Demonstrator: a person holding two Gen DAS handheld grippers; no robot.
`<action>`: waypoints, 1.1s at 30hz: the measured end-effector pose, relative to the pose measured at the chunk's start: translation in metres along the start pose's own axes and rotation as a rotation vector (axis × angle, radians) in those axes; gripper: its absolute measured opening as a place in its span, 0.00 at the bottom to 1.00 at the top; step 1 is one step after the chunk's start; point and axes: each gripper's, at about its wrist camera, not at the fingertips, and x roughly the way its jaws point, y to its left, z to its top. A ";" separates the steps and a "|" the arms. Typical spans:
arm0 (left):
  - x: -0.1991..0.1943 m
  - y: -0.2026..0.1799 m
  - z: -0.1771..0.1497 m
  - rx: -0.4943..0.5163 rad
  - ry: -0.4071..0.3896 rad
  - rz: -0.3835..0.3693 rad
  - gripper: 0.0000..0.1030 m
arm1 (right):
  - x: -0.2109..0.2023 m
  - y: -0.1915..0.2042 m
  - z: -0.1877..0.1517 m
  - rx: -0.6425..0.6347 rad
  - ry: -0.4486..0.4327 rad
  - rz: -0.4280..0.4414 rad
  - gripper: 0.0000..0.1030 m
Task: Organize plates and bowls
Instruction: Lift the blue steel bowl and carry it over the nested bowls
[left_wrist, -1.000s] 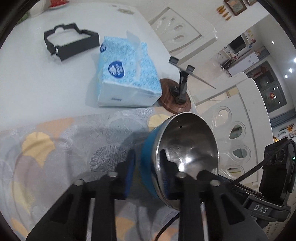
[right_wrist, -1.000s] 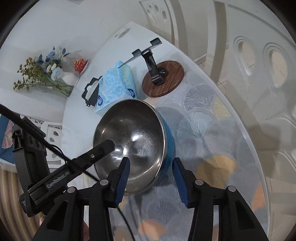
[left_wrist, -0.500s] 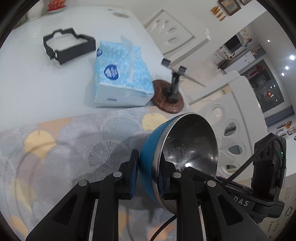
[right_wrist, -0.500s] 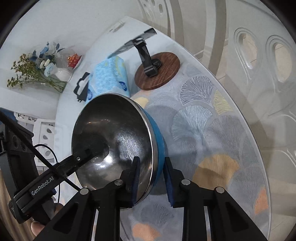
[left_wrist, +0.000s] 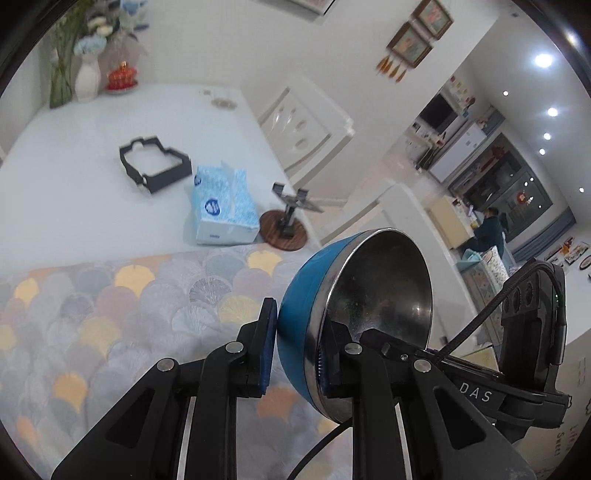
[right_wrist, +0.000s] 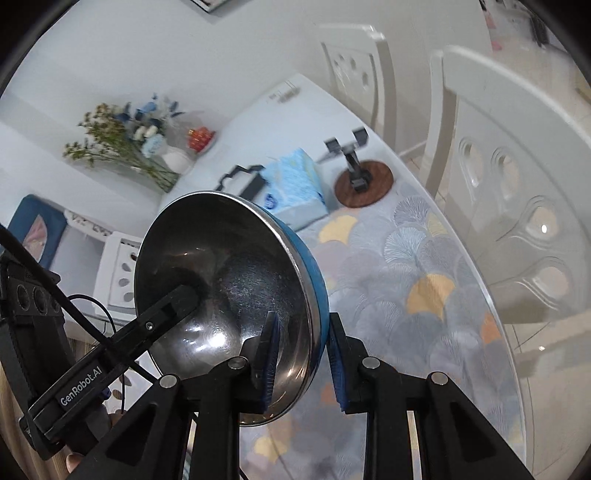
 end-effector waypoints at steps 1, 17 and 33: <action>-0.007 -0.002 -0.003 0.001 -0.009 -0.003 0.15 | -0.012 0.006 -0.007 -0.009 -0.014 -0.001 0.25; -0.145 -0.015 -0.107 0.007 -0.111 -0.039 0.16 | -0.109 0.074 -0.128 -0.052 -0.060 -0.023 0.26; -0.187 0.043 -0.218 -0.107 -0.033 0.033 0.16 | -0.087 0.102 -0.248 -0.059 0.100 0.018 0.30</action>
